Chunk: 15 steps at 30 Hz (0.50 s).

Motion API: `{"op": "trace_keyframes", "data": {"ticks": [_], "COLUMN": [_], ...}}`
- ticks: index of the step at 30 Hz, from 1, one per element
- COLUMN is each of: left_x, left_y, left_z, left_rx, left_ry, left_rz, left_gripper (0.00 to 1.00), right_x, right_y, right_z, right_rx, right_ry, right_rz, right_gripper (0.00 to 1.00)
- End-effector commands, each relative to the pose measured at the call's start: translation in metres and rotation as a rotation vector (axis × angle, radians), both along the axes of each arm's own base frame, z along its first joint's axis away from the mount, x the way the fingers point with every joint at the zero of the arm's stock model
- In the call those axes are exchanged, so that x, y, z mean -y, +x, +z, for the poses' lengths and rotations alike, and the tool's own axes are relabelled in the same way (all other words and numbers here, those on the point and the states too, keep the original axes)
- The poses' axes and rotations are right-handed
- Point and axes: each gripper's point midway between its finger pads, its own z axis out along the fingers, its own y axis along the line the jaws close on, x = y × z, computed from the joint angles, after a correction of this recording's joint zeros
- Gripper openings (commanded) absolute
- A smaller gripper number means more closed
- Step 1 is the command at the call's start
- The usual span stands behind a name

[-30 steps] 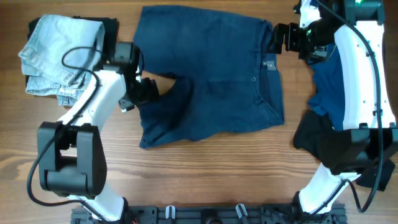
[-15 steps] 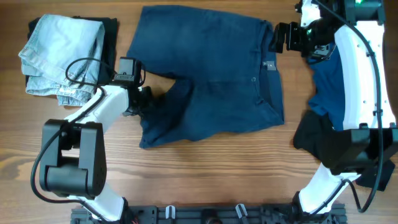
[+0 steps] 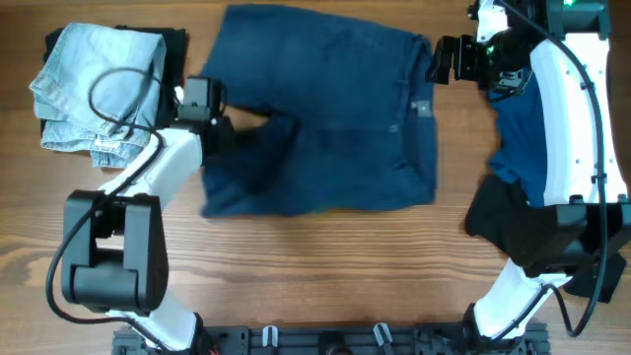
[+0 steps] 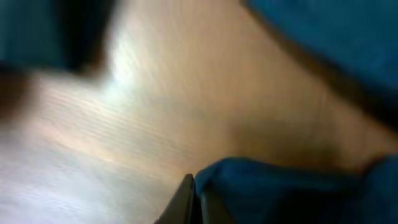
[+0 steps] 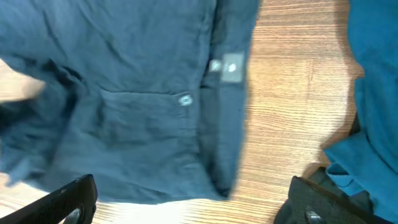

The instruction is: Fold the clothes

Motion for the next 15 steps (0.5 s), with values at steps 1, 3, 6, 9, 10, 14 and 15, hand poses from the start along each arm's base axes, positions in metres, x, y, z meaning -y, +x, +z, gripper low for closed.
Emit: {"op": "trace_keyframes", "data": {"ticks": [1,3,6,9,10,14,15], "left_x": [-0.048,-0.057,-0.061,-0.05,-0.043,-0.014,-0.006], "left_y": [0.023,0.024,0.022,0.018,0.017,0.002,-0.008], "left_z": [0.04,0.041,0.042,0.054,0.061,0.102,0.115], "left_rx": [0.123,0.13,0.123,0.111,0.11,0.125,0.122], "left_ry": [0.157,0.154,0.14,0.086,0.049,-0.12,-0.169], "left_rz": [0.07,0.094,0.106,0.073,0.052,-0.005,-0.008], "left_gripper": [0.17,0.96,1.0,1.0,1.0,1.0,1.0], "right_x": [0.003,0.003,0.003,0.002,0.0,0.002,0.005], "right_y": [0.001,0.0,0.0,-0.004,-0.006,-0.022,-0.031], "right_z": [0.002,0.002,0.002,0.005,0.007,0.028,0.04], "right_rx": [0.013,0.011,0.005,-0.002,-0.003,0.025,0.044], "right_ry": [-0.024,-0.024,-0.018,-0.004,0.005,-0.003,-0.014], "right_rz": [0.009,0.007,-0.013,-0.032,-0.029,-0.039,-0.045], "right_gripper": [0.99,0.99,0.99,0.99,0.99,0.96,0.96]}}
